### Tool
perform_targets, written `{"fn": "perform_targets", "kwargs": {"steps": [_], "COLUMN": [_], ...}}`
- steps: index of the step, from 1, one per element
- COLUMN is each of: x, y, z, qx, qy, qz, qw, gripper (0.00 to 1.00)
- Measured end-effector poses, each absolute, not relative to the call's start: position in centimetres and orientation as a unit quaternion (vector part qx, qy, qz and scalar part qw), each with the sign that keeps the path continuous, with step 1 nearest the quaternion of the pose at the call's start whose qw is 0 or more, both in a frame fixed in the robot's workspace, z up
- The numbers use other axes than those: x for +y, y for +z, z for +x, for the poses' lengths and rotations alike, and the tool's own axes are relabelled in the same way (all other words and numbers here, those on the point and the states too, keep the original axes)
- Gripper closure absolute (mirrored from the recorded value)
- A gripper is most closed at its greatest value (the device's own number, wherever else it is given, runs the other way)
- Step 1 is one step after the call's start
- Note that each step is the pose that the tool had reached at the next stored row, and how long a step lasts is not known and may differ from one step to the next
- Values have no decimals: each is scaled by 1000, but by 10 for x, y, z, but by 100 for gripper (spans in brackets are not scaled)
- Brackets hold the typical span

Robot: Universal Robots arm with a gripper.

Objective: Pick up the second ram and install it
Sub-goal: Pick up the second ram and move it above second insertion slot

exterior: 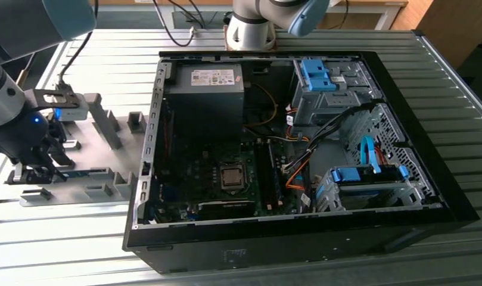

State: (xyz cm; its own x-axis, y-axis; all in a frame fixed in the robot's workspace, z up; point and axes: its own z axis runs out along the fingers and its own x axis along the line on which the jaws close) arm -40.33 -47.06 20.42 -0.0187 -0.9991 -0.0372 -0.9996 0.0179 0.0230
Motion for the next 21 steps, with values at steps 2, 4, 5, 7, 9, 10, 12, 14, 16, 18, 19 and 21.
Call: {"fn": "perform_targets", "kwargs": {"steps": [2,4,5,7,9,10,12,14,16,18,19,21], "x": [-471,-471,-471,-471,-471,-471,-471,-471,-471,-471,-471,-471], "y": [203,202,202,202,202,202,201,200,196,193,192,192], "z": [-403,-403,-403,-403,-403,-403,-403,-404,-404,-405,-405,-405], "qx": [713,713,713,713,713,713,713,713,713,713,713,713], "qy": [21,21,21,21,21,21,21,21,21,21,21,21], "qz": [-700,-700,-700,-700,-700,-700,-700,-700,-700,-700,-700,-700], "qw": [5,5,5,5,5,5,5,5,5,5,5,5], "gripper": [58,58,58,58,58,58,58,58,58,58,58,58]}}
